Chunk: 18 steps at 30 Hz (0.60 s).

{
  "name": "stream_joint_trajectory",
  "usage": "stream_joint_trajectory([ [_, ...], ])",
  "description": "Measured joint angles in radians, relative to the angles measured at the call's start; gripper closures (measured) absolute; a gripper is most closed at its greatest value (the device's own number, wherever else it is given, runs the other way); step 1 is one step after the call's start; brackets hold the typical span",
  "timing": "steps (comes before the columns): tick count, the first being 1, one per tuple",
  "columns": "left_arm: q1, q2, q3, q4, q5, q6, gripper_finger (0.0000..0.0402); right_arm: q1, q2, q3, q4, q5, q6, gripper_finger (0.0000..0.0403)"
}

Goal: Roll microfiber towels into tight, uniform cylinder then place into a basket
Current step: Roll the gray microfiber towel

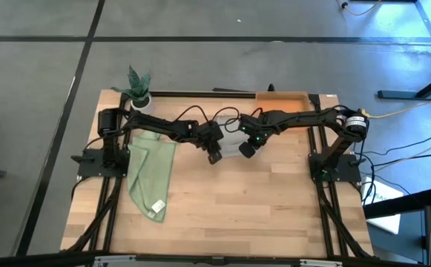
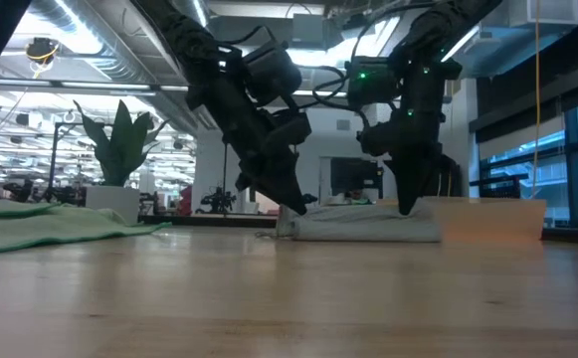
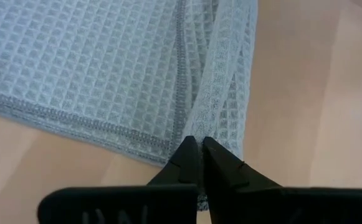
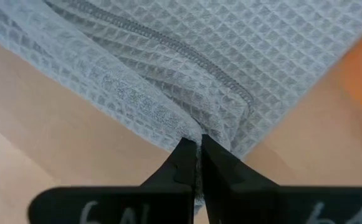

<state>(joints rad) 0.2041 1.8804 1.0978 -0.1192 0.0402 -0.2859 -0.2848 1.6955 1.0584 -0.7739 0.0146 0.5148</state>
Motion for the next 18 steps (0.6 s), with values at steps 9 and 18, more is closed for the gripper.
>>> stream_joint_trajectory([
  [9, -0.002, 0.0, 0.0, -0.011, -0.033, -0.001, 0.0401, 0.0, 0.0, 0.0, 0.001, 0.0, -0.029, 0.0391],
  [18, -0.001, 0.019, -0.001, -0.01, -0.088, -0.003, 0.0401, -0.005, 0.01, -0.001, 0.058, 0.05, -0.057, 0.0391],
])
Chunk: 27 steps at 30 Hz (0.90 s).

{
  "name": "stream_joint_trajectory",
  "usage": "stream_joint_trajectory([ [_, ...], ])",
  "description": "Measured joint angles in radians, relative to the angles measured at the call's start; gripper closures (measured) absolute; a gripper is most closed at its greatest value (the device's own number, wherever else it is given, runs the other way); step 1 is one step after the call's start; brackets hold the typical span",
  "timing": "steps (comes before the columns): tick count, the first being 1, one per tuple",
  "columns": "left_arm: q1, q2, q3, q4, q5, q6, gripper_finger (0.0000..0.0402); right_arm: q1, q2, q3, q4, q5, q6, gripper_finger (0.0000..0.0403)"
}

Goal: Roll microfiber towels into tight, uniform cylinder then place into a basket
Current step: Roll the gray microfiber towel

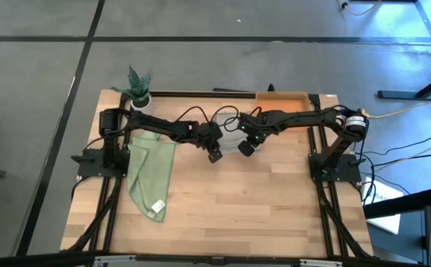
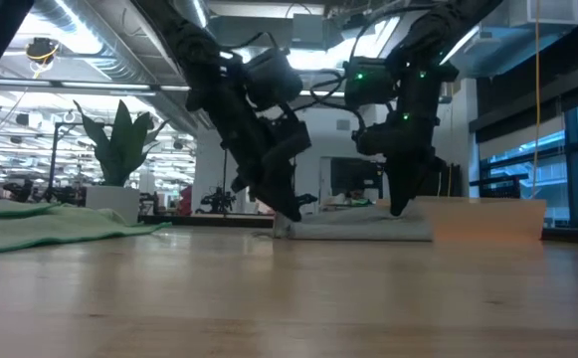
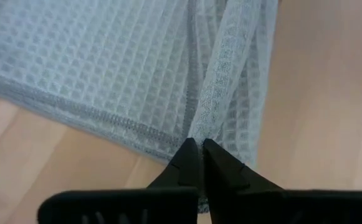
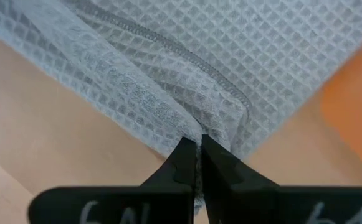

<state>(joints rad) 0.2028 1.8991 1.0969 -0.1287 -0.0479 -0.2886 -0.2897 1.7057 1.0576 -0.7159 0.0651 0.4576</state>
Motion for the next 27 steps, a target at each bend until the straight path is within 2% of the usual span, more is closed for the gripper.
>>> stream_joint_trajectory([
  [8, -0.001, 0.038, 0.001, 0.016, -0.022, -0.041, 0.0402, 0.0, 0.086, 0.0, 0.028, -0.002, -0.046, 0.0387],
  [16, 0.0, 0.036, 0.002, 0.003, -0.003, -0.043, 0.0402, -0.001, 0.093, 0.002, 0.038, -0.019, -0.062, 0.0372],
  [23, 0.0, 0.036, 0.002, -0.01, 0.017, -0.043, 0.0402, -0.011, 0.096, 0.01, 0.028, -0.033, -0.077, 0.0321],
  [27, 0.0, 0.036, 0.002, -0.016, 0.034, -0.045, 0.0402, -0.031, 0.097, 0.08, -0.066, -0.042, -0.064, 0.0291],
])
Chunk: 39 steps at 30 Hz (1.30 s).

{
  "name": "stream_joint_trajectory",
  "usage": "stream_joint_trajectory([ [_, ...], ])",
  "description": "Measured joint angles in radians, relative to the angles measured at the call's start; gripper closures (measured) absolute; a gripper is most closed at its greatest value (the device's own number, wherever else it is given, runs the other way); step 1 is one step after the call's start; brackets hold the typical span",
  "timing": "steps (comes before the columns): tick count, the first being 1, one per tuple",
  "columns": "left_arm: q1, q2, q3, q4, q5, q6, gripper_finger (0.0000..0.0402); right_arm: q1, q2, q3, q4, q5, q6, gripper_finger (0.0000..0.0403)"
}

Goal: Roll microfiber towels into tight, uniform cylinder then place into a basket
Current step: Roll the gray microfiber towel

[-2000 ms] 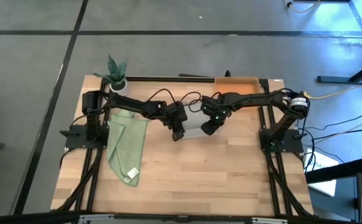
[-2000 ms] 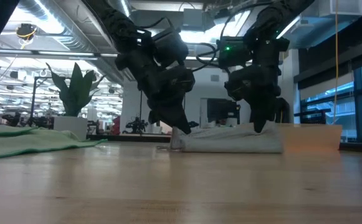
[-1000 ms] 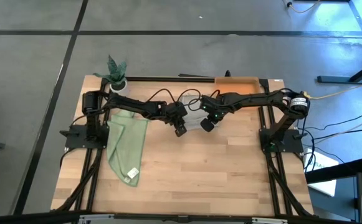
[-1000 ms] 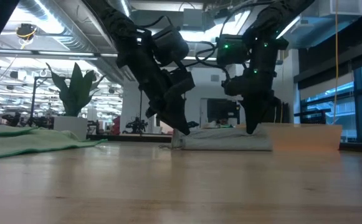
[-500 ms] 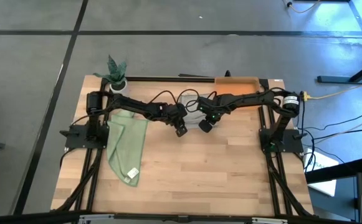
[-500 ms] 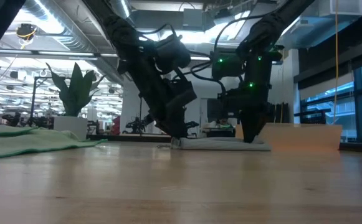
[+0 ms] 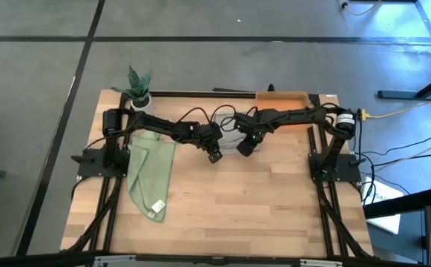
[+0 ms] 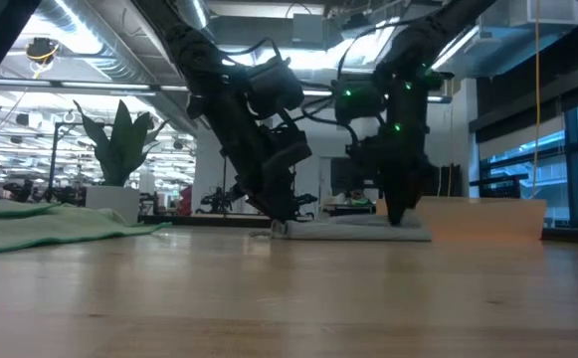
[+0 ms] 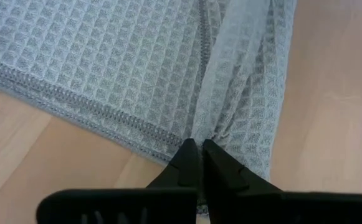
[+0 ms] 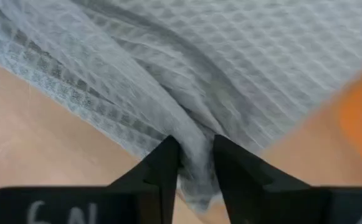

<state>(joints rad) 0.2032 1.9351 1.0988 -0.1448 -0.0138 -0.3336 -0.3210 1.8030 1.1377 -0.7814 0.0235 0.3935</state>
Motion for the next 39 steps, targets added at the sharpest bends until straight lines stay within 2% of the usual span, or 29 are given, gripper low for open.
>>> stream_joint_trajectory([
  [7, 0.001, 0.0, 0.0, -0.001, 0.005, 0.0, 0.0402, -0.005, 0.0, 0.177, -0.125, -0.036, -0.017, 0.0277],
  [12, 0.008, 0.0, 0.0, -0.002, 0.008, -0.005, 0.0402, 0.037, 0.0, 0.223, -0.114, -0.195, -0.063, 0.0277],
  [15, 0.011, 0.0, -0.001, -0.001, 0.01, -0.005, 0.0402, 0.056, -0.001, 0.188, -0.033, -0.248, -0.095, 0.0276],
  [27, 0.013, 0.001, -0.001, -0.002, 0.034, -0.006, 0.0402, 0.023, -0.001, -0.066, 0.349, -0.245, -0.11, 0.0276],
  [39, 0.013, 0.002, -0.001, -0.002, 0.035, -0.008, 0.0401, 0.014, 0.003, -0.096, 0.374, -0.165, -0.11, 0.0276],
])
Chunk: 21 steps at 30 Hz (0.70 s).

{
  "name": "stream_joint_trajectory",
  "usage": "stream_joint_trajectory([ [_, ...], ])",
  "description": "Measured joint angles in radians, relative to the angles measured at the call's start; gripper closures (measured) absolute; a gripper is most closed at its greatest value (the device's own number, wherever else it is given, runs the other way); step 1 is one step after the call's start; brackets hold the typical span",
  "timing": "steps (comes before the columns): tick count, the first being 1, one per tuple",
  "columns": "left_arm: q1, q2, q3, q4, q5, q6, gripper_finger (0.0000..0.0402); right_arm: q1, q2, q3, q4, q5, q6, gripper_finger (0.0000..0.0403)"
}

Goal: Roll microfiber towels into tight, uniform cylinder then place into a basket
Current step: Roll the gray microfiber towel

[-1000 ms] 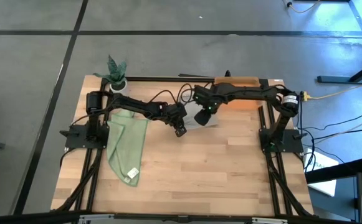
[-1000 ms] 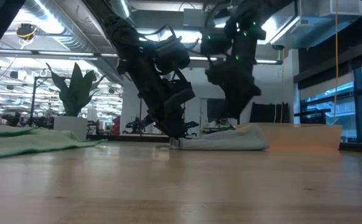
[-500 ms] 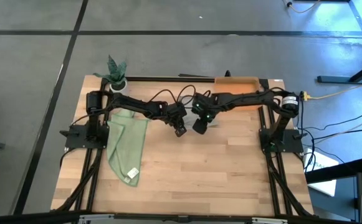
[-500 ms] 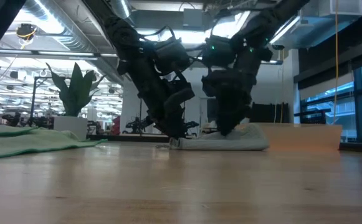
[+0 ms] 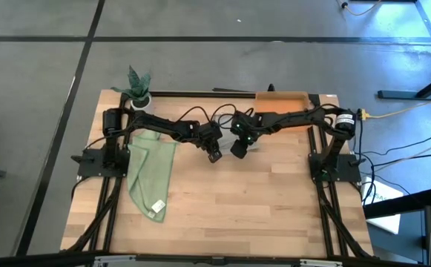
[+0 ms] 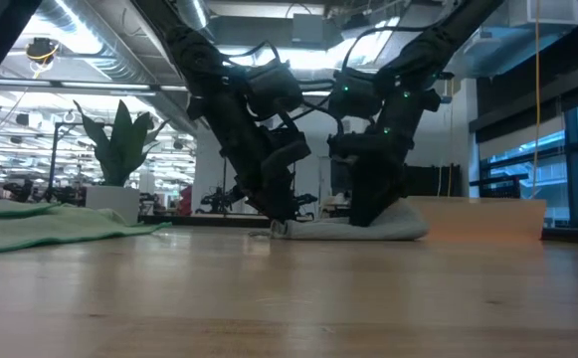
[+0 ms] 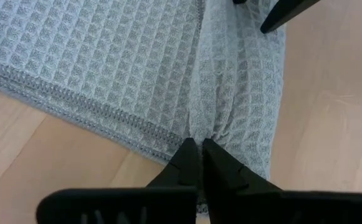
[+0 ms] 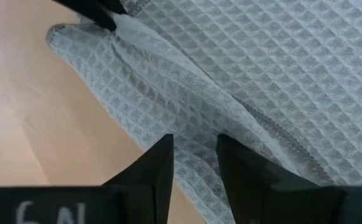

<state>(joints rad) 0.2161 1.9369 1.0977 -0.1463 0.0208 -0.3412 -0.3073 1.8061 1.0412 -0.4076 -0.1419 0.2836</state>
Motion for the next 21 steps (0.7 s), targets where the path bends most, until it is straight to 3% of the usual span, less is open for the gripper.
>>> stream_joint_trajectory([
  [7, -0.001, 0.0, 0.0, 0.002, -0.011, -0.021, 0.0398, 0.0, 0.0, 0.0, 0.0, 0.002, 0.0, 0.0276],
  [16, 0.0, 0.0, -0.001, 0.003, -0.018, -0.024, 0.0342, 0.0, 0.0, 0.0, -0.001, 0.001, 0.003, 0.0276],
  [21, 0.012, -0.052, -0.006, -0.022, 0.004, -0.01, 0.0336, 0.0, 0.0, 0.0, -0.002, 0.001, 0.006, 0.0276],
])
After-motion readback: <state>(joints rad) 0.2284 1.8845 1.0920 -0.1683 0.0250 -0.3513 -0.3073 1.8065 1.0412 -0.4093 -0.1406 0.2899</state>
